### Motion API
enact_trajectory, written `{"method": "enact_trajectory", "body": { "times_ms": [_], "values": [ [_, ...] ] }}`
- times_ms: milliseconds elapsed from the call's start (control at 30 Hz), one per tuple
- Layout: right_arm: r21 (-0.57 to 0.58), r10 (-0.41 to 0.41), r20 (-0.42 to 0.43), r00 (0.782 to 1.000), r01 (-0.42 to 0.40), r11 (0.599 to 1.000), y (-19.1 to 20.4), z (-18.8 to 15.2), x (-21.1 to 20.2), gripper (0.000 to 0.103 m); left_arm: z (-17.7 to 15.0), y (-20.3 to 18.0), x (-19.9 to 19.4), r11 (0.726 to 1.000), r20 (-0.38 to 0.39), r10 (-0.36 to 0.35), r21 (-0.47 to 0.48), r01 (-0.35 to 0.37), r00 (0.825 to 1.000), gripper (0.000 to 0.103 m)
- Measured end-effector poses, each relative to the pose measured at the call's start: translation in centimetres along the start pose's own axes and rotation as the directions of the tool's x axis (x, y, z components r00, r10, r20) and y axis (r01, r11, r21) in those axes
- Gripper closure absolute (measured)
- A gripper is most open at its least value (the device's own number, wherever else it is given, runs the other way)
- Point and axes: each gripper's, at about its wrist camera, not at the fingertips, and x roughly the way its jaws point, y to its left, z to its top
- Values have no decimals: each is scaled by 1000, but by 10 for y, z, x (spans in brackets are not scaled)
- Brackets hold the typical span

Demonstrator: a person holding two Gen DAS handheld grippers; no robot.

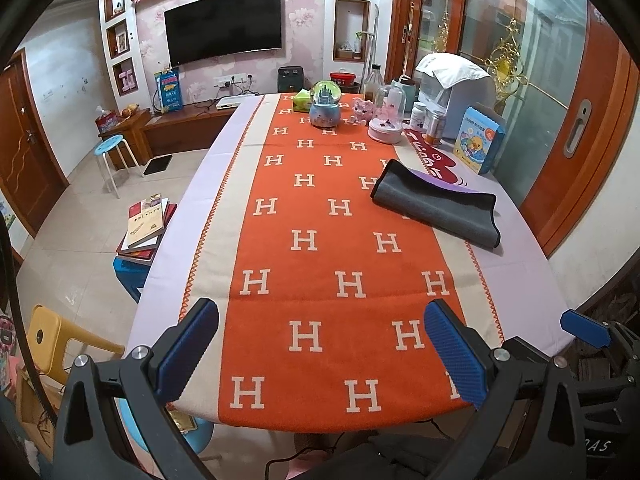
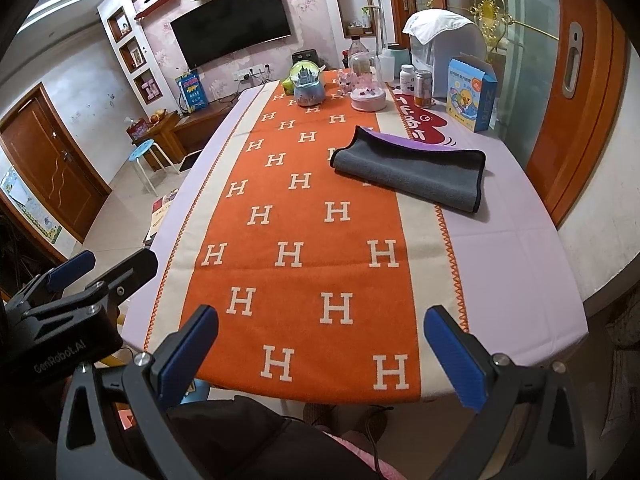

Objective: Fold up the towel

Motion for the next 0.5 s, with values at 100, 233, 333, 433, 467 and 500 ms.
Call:
{"method": "enact_trajectory", "body": {
  "times_ms": [100,233,333,433,467,500],
  "values": [
    [1,-1,1,1000,1,1000,1,0,0,0,0,1,1,1000,0,0,1,0,1000,1],
    [1,-1,-2,1000,1,1000,0,0,0,0,0,1,1,1000,-2,0,0,0,1000,1],
    [-1,-1,-2,1000,1,1000,1,-2,1,0,0,1,0,1000,-1,0,0,0,1000,1],
    [0,-1,-2,1000,1,1000,1,-1,1,0,0,0,1,1000,-1,0,1,0,1000,1],
    [0,-2,-2,1000,2,1000,1,-2,1,0,0,1,1,1000,-1,0,0,0,1000,1],
    [0,-2,-2,1000,2,1000,1,-2,1,0,0,0,0,1000,-1,-1,-1,1,1000,1]
  ]
}}
